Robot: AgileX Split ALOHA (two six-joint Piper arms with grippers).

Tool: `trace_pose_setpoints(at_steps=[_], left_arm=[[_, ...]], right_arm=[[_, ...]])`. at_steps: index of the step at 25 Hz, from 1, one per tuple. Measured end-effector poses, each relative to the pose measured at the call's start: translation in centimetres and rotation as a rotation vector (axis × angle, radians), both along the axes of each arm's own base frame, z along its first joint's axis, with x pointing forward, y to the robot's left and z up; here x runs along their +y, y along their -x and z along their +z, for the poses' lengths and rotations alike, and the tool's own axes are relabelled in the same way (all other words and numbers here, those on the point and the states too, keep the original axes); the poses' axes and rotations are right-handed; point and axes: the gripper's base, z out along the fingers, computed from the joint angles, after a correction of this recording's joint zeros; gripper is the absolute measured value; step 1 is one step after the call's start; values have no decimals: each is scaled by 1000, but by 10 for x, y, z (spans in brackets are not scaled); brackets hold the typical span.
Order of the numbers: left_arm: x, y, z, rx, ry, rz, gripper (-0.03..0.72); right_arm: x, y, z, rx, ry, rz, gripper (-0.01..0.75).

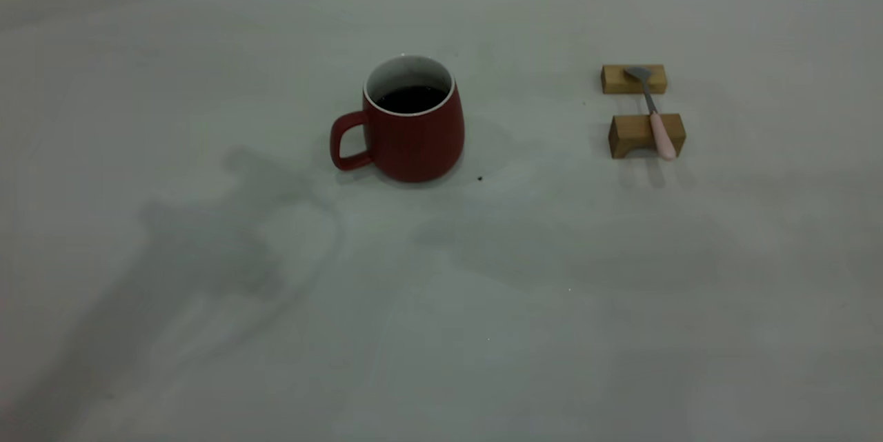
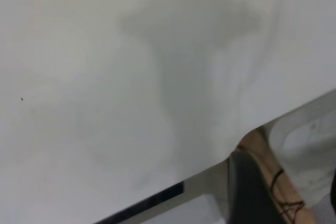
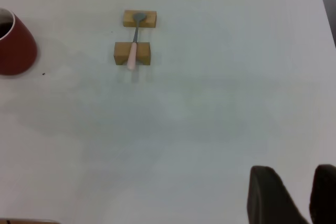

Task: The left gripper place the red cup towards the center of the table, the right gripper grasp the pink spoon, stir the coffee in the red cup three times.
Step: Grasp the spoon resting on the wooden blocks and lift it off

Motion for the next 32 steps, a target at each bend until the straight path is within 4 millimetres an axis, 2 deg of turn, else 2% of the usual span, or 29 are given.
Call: trace_pose_setpoints(at_steps=[3, 6, 9, 14, 19, 22, 26, 32], left_arm=[[5, 12, 13, -35, 22, 63, 375], [13, 36, 19, -35, 55, 99, 335], [27, 75, 21, -27, 90, 135, 302], [62, 145, 14, -65, 111, 203, 263], [103, 202, 2, -200, 155, 358, 244], [117, 232, -2, -326, 186, 447, 244], [124, 257, -4, -469, 209, 481, 244], [127, 279, -8, -643, 239, 514, 244]], right_arm=[[0, 0, 0, 0, 0, 0, 238], [0, 0, 0, 0, 0, 0, 238], [0, 0, 0, 0, 0, 0, 238], [0, 0, 0, 0, 0, 0, 238], [0, 0, 0, 0, 0, 0, 238], [0, 0, 0, 0, 0, 0, 238], [0, 0, 0, 0, 0, 0, 238], [0, 0, 0, 0, 0, 0, 238]])
